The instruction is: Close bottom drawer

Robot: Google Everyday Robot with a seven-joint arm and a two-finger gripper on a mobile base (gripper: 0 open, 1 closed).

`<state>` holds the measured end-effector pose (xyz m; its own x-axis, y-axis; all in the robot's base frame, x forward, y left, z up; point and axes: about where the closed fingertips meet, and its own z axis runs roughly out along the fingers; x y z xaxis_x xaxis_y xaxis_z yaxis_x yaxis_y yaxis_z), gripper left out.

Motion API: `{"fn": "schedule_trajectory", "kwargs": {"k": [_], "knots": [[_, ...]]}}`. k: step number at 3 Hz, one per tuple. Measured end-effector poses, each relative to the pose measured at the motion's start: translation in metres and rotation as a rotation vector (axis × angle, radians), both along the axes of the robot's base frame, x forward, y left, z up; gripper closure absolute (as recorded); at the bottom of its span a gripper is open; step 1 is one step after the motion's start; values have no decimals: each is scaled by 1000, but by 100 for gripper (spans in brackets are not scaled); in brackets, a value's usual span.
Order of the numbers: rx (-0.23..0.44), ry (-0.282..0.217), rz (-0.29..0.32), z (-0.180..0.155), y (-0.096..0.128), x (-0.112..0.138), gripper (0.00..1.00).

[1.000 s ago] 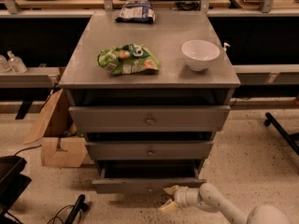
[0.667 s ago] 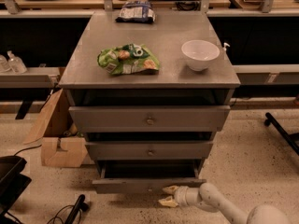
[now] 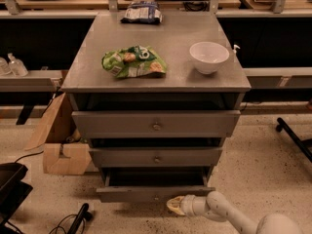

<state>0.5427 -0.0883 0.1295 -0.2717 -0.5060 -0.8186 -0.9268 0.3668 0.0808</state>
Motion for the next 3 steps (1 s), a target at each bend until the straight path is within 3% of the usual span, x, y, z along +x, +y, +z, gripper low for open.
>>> {"fn": "schedule_trajectory", "kwargs": {"k": [2, 3], "knots": [[-97, -1, -10, -14, -7, 0, 100], [-139, -28, 14, -22, -13, 27, 100]]}}
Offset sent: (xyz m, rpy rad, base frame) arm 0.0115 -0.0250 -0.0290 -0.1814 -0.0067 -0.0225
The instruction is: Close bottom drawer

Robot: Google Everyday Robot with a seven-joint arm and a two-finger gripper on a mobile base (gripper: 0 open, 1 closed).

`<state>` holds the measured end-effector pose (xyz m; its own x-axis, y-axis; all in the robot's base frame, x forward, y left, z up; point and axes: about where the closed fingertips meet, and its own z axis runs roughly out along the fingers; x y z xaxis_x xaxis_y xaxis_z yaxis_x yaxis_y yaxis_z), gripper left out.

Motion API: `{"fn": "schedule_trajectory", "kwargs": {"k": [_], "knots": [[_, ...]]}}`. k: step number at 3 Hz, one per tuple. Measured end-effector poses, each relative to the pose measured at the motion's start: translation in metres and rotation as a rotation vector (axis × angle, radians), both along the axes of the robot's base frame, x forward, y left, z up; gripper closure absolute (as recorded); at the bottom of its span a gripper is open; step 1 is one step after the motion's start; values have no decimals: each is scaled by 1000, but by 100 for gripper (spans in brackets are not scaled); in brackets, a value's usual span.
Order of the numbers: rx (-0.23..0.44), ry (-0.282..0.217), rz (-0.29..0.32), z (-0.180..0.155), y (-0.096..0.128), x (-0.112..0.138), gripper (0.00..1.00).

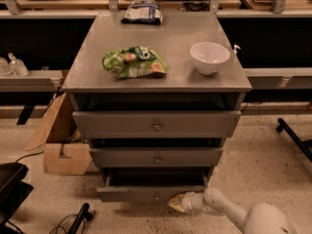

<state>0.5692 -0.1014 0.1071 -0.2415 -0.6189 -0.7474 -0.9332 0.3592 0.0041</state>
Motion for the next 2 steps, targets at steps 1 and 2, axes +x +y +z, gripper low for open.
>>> {"fn": "schedule_trajectory", "kwargs": {"k": [1, 2], "knots": [[-7, -10, 5, 0, -3, 7, 100], [-14, -28, 7, 4, -9, 24, 100]]}}
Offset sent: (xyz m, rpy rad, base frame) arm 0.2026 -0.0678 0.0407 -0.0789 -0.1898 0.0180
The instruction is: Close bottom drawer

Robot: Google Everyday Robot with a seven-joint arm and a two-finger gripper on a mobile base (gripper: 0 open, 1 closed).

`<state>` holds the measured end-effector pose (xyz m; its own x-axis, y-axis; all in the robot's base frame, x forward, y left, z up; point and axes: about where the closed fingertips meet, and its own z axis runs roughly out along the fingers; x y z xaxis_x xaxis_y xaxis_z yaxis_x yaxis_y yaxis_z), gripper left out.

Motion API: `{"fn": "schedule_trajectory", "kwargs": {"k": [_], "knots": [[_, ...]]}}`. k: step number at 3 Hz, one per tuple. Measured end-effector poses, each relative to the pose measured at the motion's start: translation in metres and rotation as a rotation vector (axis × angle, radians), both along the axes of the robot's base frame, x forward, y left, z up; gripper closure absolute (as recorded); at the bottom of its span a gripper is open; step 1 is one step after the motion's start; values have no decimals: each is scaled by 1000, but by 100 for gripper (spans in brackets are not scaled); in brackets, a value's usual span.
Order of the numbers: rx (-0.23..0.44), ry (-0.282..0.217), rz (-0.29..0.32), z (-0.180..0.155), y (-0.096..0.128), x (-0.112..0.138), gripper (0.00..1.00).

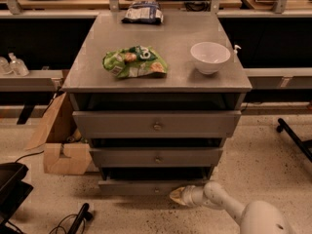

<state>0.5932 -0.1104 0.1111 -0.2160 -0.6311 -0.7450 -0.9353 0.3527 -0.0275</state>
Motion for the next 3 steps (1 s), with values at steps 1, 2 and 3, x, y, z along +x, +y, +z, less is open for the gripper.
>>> {"fn": "schedule_trajectory", "kwargs": {"k": [1, 2, 3], "knots": [[0, 0, 0, 0, 0, 0, 100], [-1, -18, -3, 4, -7, 23, 100], [-2, -23, -3, 5, -9, 25, 100]]}}
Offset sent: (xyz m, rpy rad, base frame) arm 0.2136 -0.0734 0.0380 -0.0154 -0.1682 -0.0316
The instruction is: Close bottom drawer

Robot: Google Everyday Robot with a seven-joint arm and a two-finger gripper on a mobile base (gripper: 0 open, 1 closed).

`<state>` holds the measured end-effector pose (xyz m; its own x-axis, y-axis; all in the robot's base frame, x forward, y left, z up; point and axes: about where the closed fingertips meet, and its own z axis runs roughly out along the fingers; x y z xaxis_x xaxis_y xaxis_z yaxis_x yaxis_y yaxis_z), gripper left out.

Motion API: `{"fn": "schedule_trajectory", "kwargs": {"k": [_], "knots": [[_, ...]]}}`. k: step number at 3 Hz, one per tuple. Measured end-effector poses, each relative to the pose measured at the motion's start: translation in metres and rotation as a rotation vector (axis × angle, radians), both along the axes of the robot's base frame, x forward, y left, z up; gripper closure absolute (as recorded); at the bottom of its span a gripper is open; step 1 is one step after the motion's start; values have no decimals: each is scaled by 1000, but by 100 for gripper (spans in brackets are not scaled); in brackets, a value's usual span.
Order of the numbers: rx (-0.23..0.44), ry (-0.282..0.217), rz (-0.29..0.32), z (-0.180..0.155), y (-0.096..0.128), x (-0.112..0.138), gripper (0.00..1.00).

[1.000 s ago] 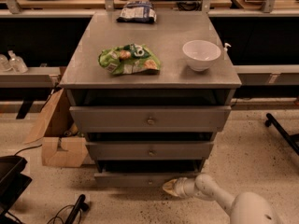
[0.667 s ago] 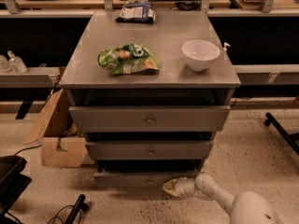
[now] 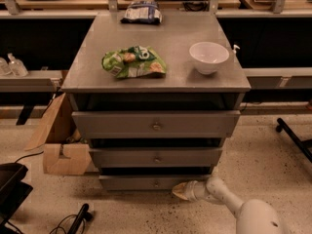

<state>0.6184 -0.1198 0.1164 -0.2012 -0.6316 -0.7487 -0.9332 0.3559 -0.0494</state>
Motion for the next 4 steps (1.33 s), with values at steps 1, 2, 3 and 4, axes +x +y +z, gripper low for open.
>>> {"fn": "schedule_trajectory", "kwargs": {"k": [1, 2, 3, 4], "knots": [[1, -29, -7, 8, -11, 28, 100], [1, -20, 1, 5, -7, 22, 100], [-39, -33, 51, 5, -12, -4, 100], [-174, -64, 39, 23, -70, -25, 100]]}}
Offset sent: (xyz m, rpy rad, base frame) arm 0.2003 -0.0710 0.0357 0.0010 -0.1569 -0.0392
